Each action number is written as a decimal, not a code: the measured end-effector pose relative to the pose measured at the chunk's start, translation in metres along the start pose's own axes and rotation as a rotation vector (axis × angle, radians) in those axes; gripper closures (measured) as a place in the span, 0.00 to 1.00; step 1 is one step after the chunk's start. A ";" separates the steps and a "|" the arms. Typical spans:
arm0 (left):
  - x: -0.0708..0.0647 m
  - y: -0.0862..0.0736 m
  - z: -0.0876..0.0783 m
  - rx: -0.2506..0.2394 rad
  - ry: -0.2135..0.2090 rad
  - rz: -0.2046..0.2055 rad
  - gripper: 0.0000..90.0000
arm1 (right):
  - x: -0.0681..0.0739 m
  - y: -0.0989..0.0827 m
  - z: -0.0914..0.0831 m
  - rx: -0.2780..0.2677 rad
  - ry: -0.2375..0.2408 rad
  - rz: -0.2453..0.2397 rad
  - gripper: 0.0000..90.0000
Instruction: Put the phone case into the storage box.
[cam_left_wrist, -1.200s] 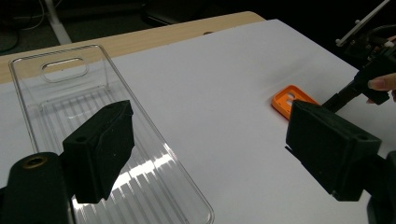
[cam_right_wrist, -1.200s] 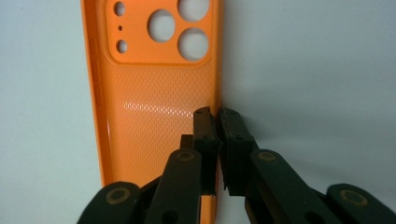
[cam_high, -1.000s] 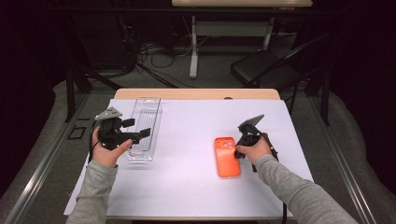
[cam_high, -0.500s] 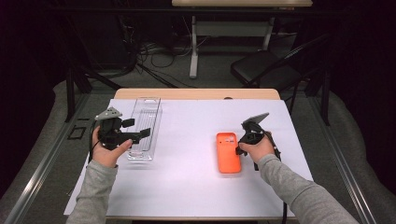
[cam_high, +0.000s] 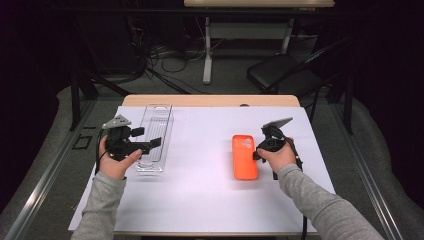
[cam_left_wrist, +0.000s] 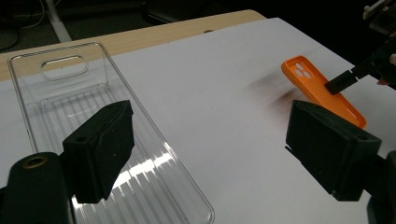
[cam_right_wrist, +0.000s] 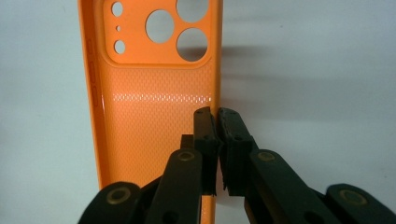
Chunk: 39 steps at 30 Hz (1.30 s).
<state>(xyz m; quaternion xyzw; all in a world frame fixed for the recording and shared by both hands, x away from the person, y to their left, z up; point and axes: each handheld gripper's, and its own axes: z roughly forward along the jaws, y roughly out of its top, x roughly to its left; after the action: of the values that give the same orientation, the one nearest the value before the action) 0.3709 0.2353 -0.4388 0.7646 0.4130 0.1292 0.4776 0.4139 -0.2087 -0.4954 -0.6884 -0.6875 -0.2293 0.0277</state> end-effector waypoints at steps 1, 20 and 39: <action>0.000 0.000 0.000 0.001 -0.001 0.000 0.17 | 0.000 0.000 -0.001 -0.007 0.001 -0.001 0.96; 0.000 -0.001 0.003 0.009 -0.001 0.000 0.17 | 0.005 -0.001 -0.016 -0.164 0.049 -0.042 0.96; -0.002 -0.002 0.006 0.013 -0.001 0.003 0.17 | 0.014 -0.011 -0.034 -0.334 0.061 -0.121 0.98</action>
<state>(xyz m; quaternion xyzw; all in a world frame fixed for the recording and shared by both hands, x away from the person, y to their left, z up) 0.3721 0.2307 -0.4426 0.7684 0.4123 0.1270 0.4727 0.3936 -0.2064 -0.4632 -0.6335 -0.6789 -0.3623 -0.0801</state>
